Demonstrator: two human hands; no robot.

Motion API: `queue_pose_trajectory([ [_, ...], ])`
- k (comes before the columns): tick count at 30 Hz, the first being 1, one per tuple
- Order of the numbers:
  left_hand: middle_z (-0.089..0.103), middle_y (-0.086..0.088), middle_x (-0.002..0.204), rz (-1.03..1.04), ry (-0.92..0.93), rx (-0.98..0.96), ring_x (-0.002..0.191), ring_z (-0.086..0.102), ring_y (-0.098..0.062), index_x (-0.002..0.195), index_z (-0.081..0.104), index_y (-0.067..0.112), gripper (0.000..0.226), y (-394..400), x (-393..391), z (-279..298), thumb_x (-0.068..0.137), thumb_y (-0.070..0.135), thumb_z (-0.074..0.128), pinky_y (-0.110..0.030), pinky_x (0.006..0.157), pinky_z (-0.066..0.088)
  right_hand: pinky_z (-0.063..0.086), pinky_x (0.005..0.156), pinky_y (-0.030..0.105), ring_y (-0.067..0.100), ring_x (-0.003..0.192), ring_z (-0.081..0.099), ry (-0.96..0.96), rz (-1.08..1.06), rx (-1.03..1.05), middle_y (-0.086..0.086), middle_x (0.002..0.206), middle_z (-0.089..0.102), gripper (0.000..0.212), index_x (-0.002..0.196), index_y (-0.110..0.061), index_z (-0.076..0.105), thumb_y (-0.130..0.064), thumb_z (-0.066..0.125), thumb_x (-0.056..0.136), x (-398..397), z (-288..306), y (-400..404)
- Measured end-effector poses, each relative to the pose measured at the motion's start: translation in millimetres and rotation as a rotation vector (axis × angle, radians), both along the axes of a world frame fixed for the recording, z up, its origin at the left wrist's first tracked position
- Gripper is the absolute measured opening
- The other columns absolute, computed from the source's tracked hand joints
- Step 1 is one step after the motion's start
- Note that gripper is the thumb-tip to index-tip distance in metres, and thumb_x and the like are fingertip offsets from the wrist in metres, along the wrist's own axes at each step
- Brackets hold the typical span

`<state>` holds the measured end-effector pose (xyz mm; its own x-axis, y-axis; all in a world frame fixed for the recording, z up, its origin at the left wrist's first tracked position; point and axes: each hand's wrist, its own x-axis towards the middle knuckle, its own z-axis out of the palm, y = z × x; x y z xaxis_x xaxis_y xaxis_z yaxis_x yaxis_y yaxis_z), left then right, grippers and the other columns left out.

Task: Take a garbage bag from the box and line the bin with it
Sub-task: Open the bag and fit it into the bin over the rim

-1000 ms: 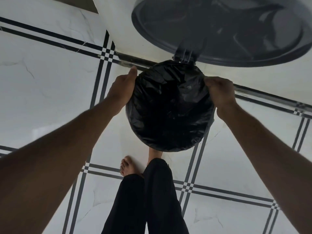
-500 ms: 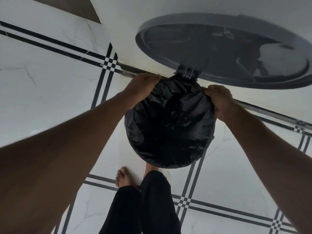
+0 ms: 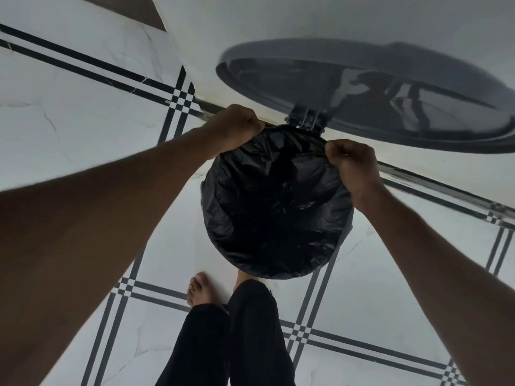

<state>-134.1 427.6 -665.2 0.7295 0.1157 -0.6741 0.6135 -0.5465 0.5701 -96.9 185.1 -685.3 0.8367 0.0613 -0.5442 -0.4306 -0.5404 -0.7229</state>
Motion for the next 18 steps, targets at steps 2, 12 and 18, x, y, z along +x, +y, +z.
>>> queue_pose_trajectory([
  [2, 0.055, -0.017, 0.088, 0.023, 0.014, 0.002, 0.085, 0.051, -0.029, 0.083, 0.055, 0.003, 0.035, -1, 0, 3, 0.103, 0.029, 0.043, -0.031, 0.074, 0.034, 0.046, 0.074, 0.019, 0.004, 0.074, 0.06, 0.002, -0.018, 0.021, -0.006, 0.081, 0.067, 0.004, 0.091, -0.02, 0.068, -0.017, 0.07, 0.089, 1, -1, 1],
  [12, 0.068, -0.015, 0.116, 0.238, 0.159, -0.11, 0.108, 0.062, -0.031, 0.091, 0.068, 0.019, 0.046, -8, 4, 1, 0.099, 0.048, 0.034, -0.042, 0.105, 0.043, 0.048, 0.074, 0.016, 0.004, 0.077, 0.063, 0.098, 0.015, -0.052, -0.01, 0.078, 0.07, 0.009, 0.079, -0.02, 0.072, -0.018, 0.072, 0.087, 14, 2, 4],
  [18, 0.069, -0.013, 0.112, 0.264, 0.148, -0.152, 0.105, 0.062, -0.028, 0.095, 0.071, 0.02, 0.047, -7, 3, 4, 0.1, 0.046, 0.032, -0.039, 0.103, 0.044, 0.04, 0.08, 0.023, 0.014, 0.089, 0.058, 0.082, 0.14, -0.132, 0.0, 0.094, 0.066, 0.015, 0.097, -0.013, 0.071, -0.024, 0.061, 0.095, 15, 1, 8],
])
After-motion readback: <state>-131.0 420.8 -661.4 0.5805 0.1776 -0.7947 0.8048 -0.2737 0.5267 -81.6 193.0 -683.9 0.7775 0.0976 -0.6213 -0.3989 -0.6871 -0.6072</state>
